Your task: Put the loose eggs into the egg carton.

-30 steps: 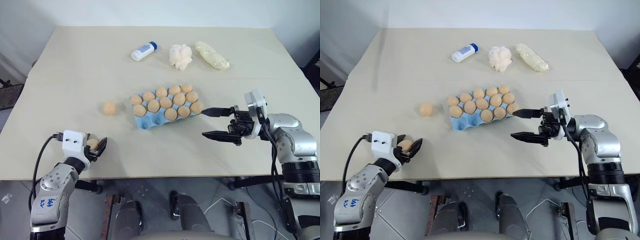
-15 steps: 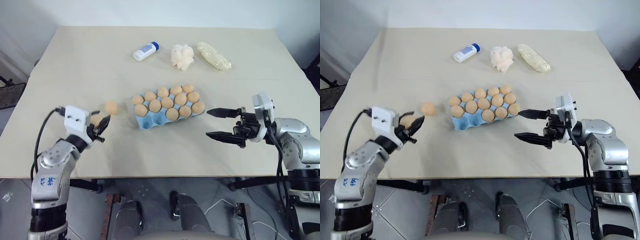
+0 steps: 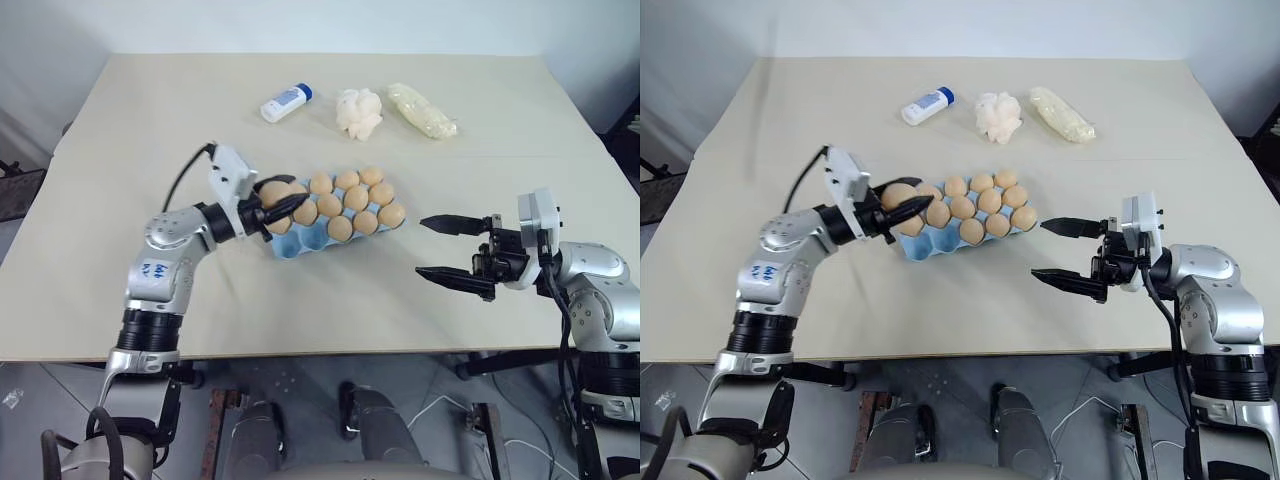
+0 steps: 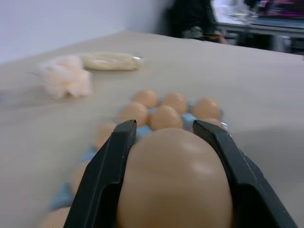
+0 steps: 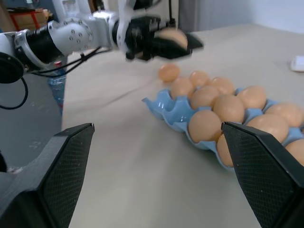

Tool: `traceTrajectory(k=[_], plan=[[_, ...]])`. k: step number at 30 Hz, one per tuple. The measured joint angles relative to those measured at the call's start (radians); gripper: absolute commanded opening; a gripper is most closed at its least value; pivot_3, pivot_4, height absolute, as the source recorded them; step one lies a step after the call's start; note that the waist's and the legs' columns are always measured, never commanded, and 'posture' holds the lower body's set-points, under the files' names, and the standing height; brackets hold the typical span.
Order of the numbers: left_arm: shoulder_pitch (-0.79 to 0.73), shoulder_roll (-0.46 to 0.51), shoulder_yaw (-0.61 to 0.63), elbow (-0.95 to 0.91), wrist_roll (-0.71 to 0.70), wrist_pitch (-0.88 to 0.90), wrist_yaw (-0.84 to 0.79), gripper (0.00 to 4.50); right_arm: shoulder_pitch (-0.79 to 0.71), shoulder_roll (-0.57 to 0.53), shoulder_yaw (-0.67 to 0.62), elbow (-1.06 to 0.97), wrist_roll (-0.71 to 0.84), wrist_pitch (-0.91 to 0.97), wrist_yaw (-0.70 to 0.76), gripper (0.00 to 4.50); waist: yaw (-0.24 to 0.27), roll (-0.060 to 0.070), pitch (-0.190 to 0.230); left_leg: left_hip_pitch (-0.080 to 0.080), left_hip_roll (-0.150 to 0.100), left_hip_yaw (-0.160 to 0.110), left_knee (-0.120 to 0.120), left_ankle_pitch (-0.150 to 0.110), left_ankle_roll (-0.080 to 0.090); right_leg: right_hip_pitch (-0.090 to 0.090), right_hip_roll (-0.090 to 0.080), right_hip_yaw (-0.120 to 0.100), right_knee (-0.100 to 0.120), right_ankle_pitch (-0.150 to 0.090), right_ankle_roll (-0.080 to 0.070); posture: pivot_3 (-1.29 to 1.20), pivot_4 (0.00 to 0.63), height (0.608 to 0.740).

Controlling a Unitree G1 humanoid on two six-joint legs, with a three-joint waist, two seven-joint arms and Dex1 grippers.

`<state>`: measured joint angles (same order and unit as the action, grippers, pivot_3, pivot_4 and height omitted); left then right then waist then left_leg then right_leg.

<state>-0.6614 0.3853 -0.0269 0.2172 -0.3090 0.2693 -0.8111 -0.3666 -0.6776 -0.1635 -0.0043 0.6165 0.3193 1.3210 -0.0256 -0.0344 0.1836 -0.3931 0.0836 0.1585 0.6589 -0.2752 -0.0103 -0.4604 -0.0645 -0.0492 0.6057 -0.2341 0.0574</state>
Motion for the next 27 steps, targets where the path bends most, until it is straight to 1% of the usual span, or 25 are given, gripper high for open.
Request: traceTrajectory(k=[4,9,11,12,13,17,18,23,27], plan=[[-0.03,-0.024,-0.051,0.108,0.04,-0.045,-0.051,1.6,0.051,0.007,-0.003,-0.038,0.001,-0.008,-0.043,4.5,0.0,0.0,0.0,0.0,0.0,0.0,0.0,0.0,0.0,0.0,-0.001,0.001,0.0,0.0,0.0,0.0,0.15,0.74],[-0.056,-0.057,-0.071,0.193,0.065,-0.089,-0.073,1.6,0.105,0.007,-0.013,-0.082,0.007,-0.008,-0.089,4.5,0.001,0.0,0.0,0.0,0.0,-0.001,0.0,0.0,0.0,0.0,-0.001,0.0,0.0,0.0,0.0,0.0,0.15,0.74],[-0.071,-0.066,-0.074,0.215,0.074,-0.106,-0.08,2.31,0.107,0.007,-0.018,-0.09,0.009,-0.008,-0.102,4.5,-0.001,0.0,0.0,0.0,0.0,0.0,0.001,0.0,0.0,0.0,-0.001,0.0,0.0,0.0,0.0,0.0,0.15,0.74],[-0.079,-0.068,-0.074,0.225,0.078,-0.111,-0.081,2.51,0.107,0.007,-0.022,-0.092,0.01,-0.009,-0.108,4.5,-0.001,0.0,0.0,0.0,0.0,0.0,0.001,0.0,0.0,0.0,-0.001,0.0,0.0,0.0,0.0,0.0,0.15,0.74],[-0.083,-0.069,-0.074,0.231,0.081,-0.12,-0.081,2.92,0.107,0.007,-0.026,-0.093,0.011,-0.012,-0.114,4.5,-0.001,0.0,0.0,0.0,0.0,0.0,0.001,0.0,0.0,0.0,-0.001,0.0,0.0,0.0,0.0,0.0,0.15,0.74],[-0.085,-0.071,-0.074,0.233,0.083,-0.128,-0.088,4.24,0.101,0.008,-0.042,-0.087,0.011,-0.023,-0.125,4.5,-0.001,0.0,0.0,0.0,0.0,-0.001,0.001,0.0,0.0,0.0,0.0,0.0,0.0,0.0,0.0,0.0,0.15,0.74],[-0.085,-0.071,-0.073,0.233,0.083,-0.127,-0.088,4.49,0.101,0.008,-0.042,-0.085,0.011,-0.028,-0.125,4.5,0.0,0.0,0.0,0.0,0.0,-0.001,0.001,0.0,0.0,0.0,0.0,0.0,0.0,0.0,0.0,0.0,0.15,0.74],[-0.084,-0.07,-0.069,0.22,0.083,-0.126,-0.083,4.49,0.093,0.008,-0.041,-0.068,0.011,-0.035,-0.125,4.5,0.0,0.0,0.0,0.0,0.0,-0.001,0.001,0.0,0.001,0.0,-0.001,0.0,0.001,0.0,0.0,0.0,0.15,0.74],[-0.08,-0.068,-0.046,0.152,0.077,-0.117,-0.055,4.49,0.063,0.011,-0.04,-0.059,0.011,-0.04,-0.114,4.5,-0.001,0.0,0.0,0.0,0.0,-0.001,0.001,0.0,0.001,0.0,0.0,0.0,0.001,0.0,0.0,0.0,0.15,0.74]])
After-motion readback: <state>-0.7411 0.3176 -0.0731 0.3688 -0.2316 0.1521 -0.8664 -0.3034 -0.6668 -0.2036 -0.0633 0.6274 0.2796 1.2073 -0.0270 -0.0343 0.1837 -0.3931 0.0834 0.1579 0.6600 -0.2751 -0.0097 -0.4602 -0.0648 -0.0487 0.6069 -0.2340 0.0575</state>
